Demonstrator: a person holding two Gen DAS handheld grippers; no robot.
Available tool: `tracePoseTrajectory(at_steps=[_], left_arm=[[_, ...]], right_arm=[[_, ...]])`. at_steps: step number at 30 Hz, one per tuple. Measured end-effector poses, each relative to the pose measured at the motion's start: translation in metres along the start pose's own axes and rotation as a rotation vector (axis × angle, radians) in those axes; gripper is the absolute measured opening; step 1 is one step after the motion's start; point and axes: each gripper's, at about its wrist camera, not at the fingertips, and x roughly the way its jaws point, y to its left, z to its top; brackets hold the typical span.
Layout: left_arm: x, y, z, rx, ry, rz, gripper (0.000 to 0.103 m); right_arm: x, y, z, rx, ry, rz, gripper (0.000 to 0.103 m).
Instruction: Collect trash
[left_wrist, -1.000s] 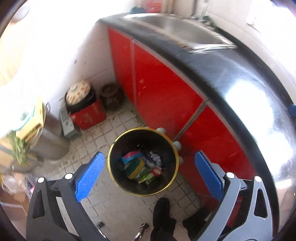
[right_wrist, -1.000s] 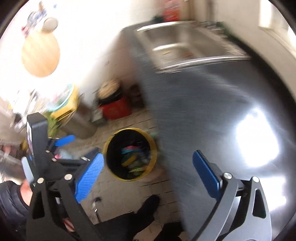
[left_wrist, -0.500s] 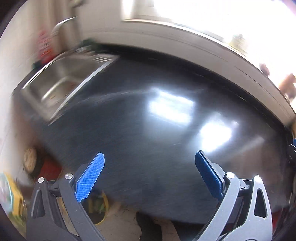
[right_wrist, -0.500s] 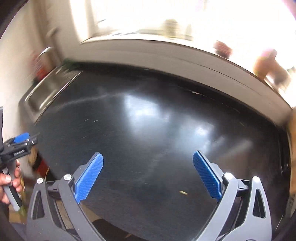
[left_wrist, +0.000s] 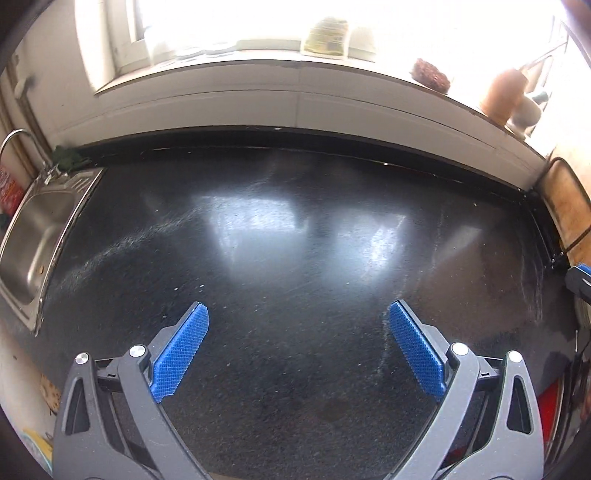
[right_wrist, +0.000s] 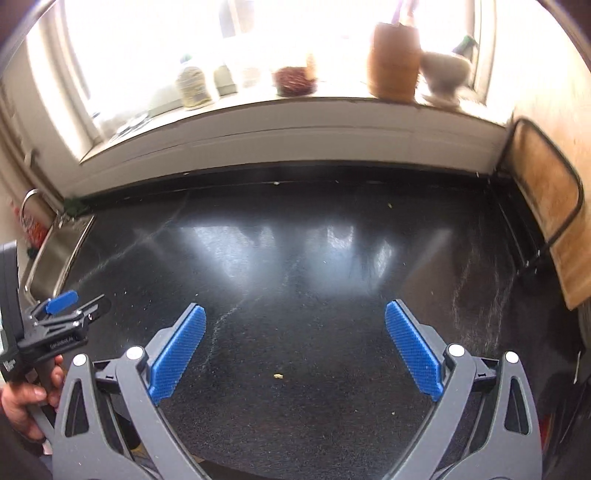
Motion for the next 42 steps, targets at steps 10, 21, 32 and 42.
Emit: tracePoseTrajectory(at_steps=[10,21,32,42], left_arm=[[0.007,0.000,0.007,-0.022,0.013,0.021,0.095],[0.010,0.002,0.005,-0.041,0.023,0.024,0.095],[0.011,-0.002,0.006,-0.035,0.025,0.029,0.095],[0.011,-0.003,0.005,-0.028,0.029,0.028,0.095]], right_arm=[[0.014,-0.014,0.007,0.003,0.032,-0.001,0.095],[0.020,-0.011,0.009,-0.013,0.050,0.002,0.095],[0.021,-0.013,0.011,-0.008,0.051,0.010,0.095],[0.022,-0.014,0.013,-0.009,0.053,0.012,0.095]])
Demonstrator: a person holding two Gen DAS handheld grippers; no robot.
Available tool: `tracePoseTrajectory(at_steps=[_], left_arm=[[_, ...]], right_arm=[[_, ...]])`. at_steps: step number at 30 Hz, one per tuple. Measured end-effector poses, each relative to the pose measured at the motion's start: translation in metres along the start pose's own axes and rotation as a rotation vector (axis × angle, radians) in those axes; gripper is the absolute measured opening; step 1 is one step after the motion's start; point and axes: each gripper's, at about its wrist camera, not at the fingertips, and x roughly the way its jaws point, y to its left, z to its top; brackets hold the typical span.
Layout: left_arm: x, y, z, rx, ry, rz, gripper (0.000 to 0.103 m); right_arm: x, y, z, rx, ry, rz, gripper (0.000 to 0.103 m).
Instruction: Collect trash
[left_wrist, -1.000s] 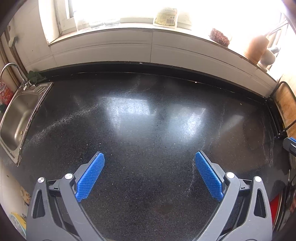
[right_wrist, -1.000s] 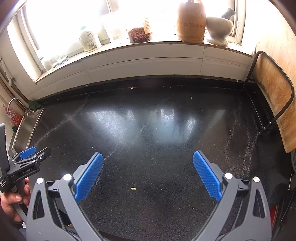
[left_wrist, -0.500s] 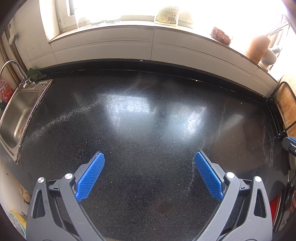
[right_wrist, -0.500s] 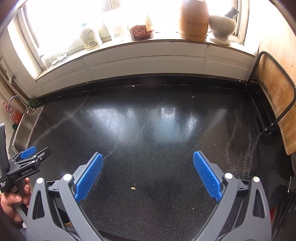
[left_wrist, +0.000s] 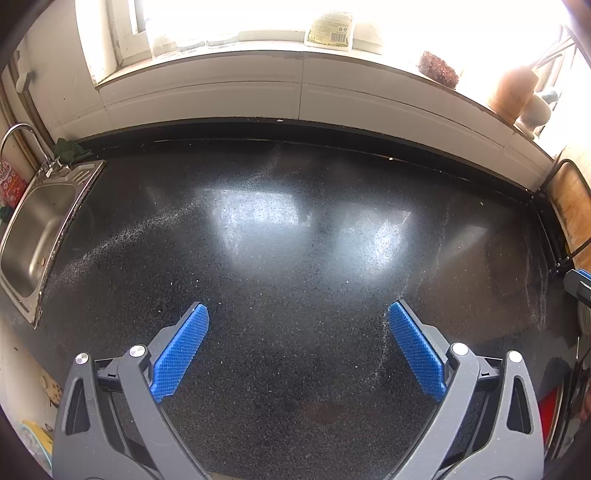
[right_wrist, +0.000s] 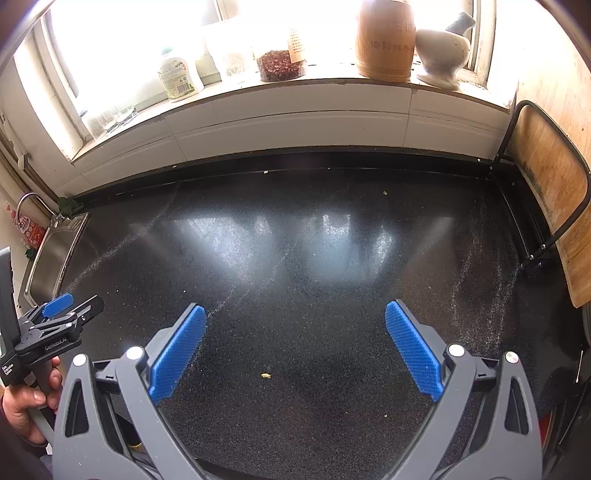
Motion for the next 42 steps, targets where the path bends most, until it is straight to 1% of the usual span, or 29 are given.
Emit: tracePoseTrajectory(at_steps=[21,42], left_arm=[[0.0008,0.0018,-0.0019,0.007,0.001,-0.002,0.095],[0.0049,0.0018,0.0001,0.006,0.010,-0.001,0.095]], right_arm=[[-0.0020,0.0008,-0.0027,0.010,0.002,-0.006,0.095],[0.0052,0.0023,0.0041,0.000,0.012,0.002,0.095]])
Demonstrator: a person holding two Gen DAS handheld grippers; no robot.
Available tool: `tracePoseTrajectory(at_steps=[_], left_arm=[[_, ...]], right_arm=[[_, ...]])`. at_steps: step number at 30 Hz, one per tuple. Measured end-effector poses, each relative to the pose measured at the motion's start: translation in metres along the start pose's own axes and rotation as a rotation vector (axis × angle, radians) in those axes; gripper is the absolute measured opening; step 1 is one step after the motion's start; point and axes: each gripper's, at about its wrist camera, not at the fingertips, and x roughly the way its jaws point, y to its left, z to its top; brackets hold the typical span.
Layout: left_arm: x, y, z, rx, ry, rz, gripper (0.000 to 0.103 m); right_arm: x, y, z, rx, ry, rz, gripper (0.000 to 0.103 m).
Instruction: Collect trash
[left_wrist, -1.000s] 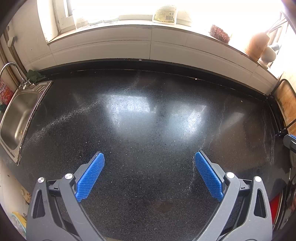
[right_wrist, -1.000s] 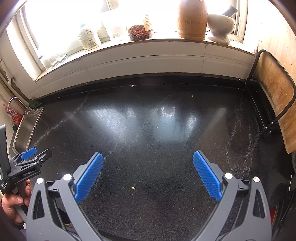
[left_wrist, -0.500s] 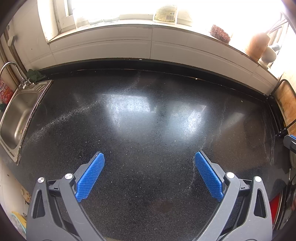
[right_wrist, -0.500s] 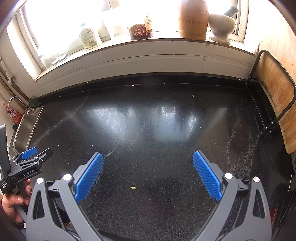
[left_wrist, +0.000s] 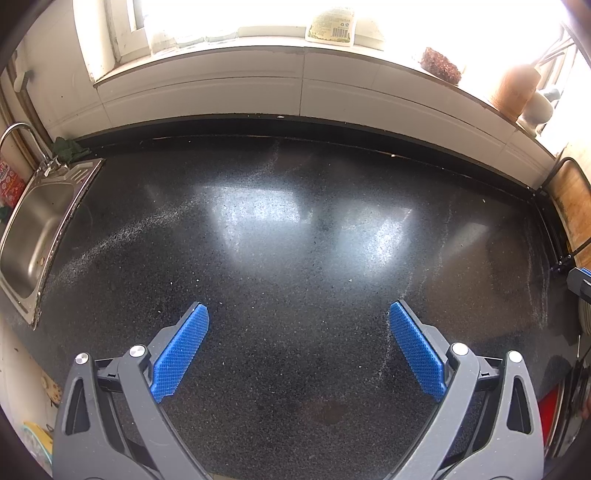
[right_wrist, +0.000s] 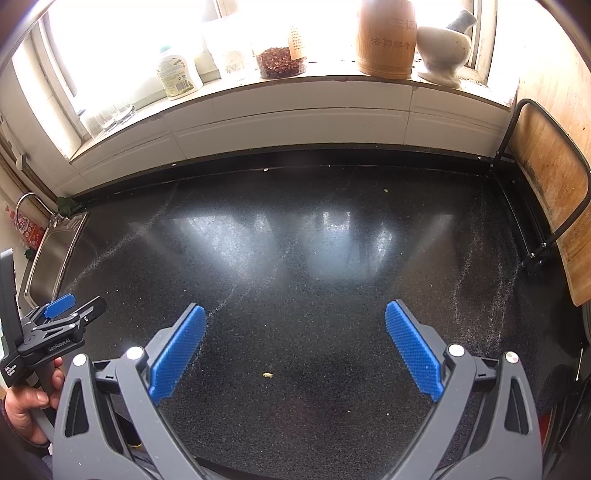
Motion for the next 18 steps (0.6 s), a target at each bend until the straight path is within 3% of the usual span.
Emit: tracePoseTrajectory(at_steps=[18], left_arm=[[0.0003,0.0006,0.0033,-0.002,-0.001,0.000,0.095]], right_arm=[[0.0028,0.0022,0.0022,-0.003,0.005,0.005,0.095]])
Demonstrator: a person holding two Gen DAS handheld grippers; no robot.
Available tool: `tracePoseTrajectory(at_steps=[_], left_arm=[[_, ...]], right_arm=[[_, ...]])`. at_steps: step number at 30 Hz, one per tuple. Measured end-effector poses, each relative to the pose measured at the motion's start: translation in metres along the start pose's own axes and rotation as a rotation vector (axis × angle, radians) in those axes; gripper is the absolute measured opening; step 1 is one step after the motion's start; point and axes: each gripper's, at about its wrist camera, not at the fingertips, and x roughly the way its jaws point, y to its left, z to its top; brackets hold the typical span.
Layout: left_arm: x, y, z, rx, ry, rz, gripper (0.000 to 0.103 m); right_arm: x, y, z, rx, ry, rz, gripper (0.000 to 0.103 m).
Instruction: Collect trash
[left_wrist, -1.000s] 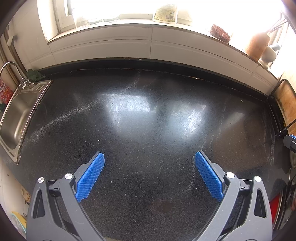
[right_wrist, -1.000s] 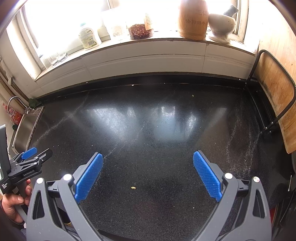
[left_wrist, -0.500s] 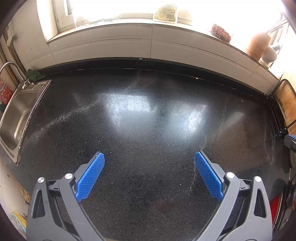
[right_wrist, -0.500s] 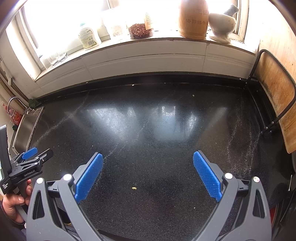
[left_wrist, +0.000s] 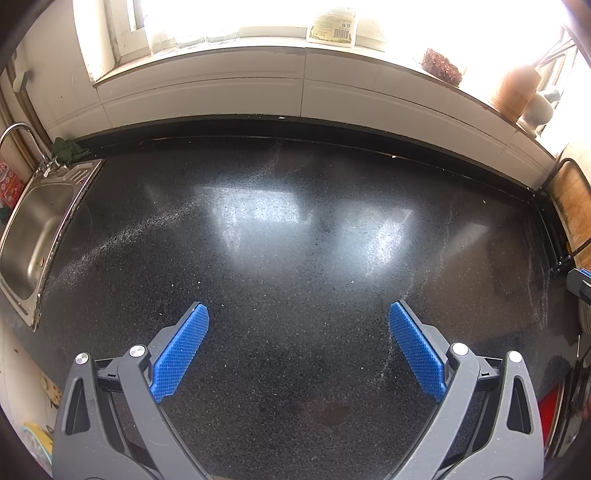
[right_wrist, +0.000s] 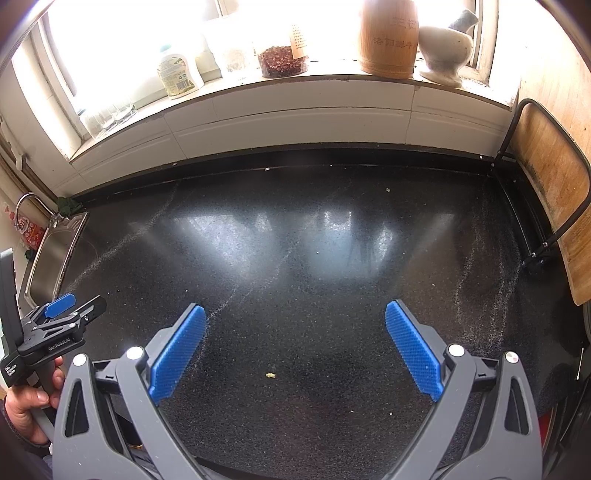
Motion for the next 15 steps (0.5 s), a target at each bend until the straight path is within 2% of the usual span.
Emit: tracePoseTrajectory(at_steps=[15], left_arm=[[-0.0039,0.0004,0.0032,0.001,-0.012,0.012,0.095]], right_arm=[[-0.0002,0.0007,0.0005,-0.004,-0.004,0.003,0.095]])
